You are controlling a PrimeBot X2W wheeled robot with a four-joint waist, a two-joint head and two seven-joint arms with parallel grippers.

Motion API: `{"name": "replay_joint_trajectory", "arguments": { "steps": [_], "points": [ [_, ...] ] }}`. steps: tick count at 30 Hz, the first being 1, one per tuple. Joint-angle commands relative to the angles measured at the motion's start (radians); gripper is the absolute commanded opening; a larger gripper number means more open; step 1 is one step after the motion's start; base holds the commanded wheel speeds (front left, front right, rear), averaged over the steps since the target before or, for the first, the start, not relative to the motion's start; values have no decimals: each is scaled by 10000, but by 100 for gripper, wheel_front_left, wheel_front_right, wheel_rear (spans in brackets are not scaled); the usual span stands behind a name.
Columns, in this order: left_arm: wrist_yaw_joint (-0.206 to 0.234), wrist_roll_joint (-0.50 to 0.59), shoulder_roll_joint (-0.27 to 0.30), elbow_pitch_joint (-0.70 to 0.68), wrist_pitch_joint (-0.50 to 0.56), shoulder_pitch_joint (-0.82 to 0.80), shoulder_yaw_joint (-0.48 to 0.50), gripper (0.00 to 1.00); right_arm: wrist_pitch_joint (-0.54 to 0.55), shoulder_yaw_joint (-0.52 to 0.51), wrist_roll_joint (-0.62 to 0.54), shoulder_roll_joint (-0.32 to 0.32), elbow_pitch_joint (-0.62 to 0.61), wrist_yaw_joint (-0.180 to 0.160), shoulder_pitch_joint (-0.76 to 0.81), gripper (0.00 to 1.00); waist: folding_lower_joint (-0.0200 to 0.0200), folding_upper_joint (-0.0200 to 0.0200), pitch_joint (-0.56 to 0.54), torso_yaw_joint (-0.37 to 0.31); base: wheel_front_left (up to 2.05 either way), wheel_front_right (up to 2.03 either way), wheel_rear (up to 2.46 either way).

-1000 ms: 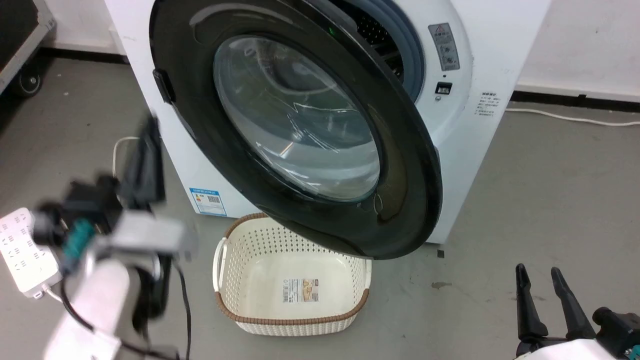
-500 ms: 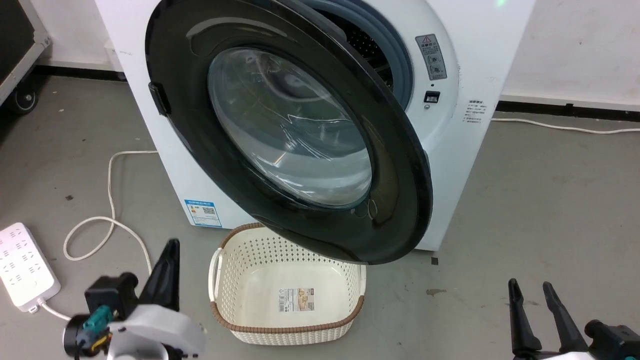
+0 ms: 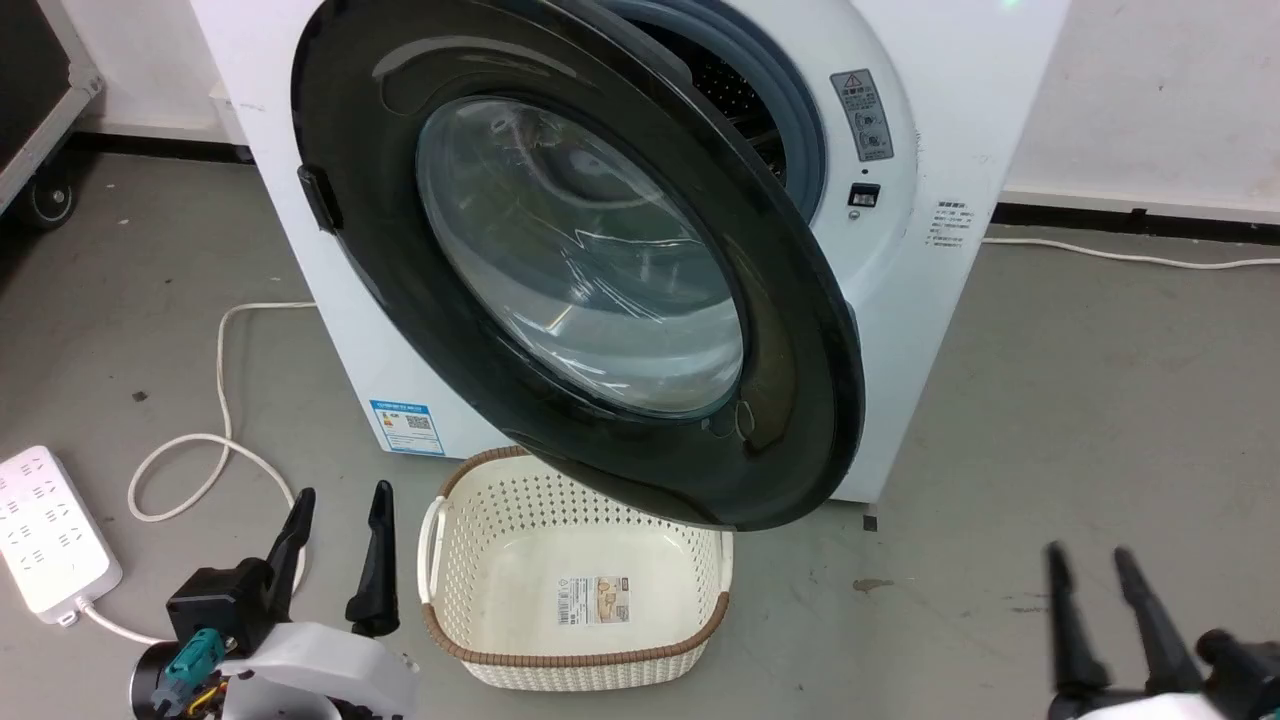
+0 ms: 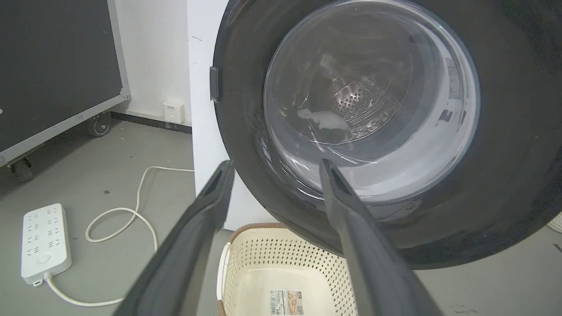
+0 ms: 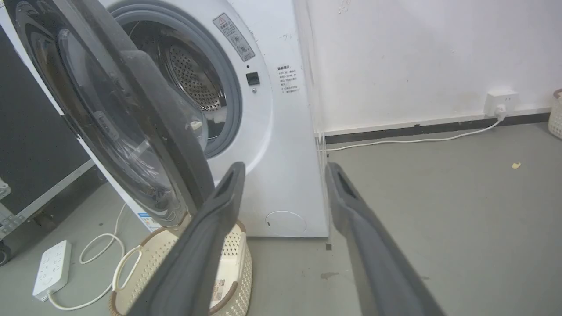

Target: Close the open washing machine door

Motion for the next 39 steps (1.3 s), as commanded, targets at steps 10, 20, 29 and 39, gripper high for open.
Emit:
{"name": "replay_joint_trajectory", "arguments": {
  "steps": [10, 20, 29, 39],
  "points": [
    [9, 120, -168, -133, -152, -95, 73, 100, 864, 1624, -680, -10, -1406, 10, -1688, 0, 0, 0, 518, 312, 0, 0, 0],
    [-223, 122, -446, 147, -207, -501, 132, 100, 1754, 2718, -1167, -10, 130, 10, -2622, 0, 0, 0, 1228, 902, 0, 0, 0],
    [-410, 245, -584, 275, -226, -778, 312, 100, 1106, 1718, -1405, -10, 1313, 10, -3322, 0, 0, 0, 1584, 1194, 0, 0, 0],
    [-598, 463, -742, 108, -230, -1146, 551, 100, 850, -135, -2026, -10, 1670, 10, -4773, 0, 0, 0, 2260, 1400, 0, 0, 0]
  ]
}}
